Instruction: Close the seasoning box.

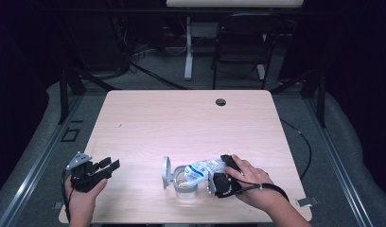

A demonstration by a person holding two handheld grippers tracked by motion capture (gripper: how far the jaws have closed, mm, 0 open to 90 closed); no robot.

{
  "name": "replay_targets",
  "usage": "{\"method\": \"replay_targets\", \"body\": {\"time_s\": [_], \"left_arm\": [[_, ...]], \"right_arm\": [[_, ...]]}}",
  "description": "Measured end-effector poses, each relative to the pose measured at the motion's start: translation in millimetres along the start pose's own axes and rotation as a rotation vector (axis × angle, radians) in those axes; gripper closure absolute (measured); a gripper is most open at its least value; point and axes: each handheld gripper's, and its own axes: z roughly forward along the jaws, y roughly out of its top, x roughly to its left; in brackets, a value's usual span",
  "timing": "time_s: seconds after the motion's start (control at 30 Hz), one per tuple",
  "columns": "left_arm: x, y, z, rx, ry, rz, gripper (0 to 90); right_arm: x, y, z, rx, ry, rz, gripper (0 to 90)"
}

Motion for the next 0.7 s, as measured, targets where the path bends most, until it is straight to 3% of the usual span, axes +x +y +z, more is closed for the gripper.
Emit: {"method": "replay_targets", "body": {"time_s": [0.7], "left_arm": [[-0.3, -0.5, 1.3, 0.011, 0.009, 0.009, 52.0]], "right_arm": [[-2.1, 2.3, -1.1, 0.027, 0.005, -0.02, 41.9]]}}
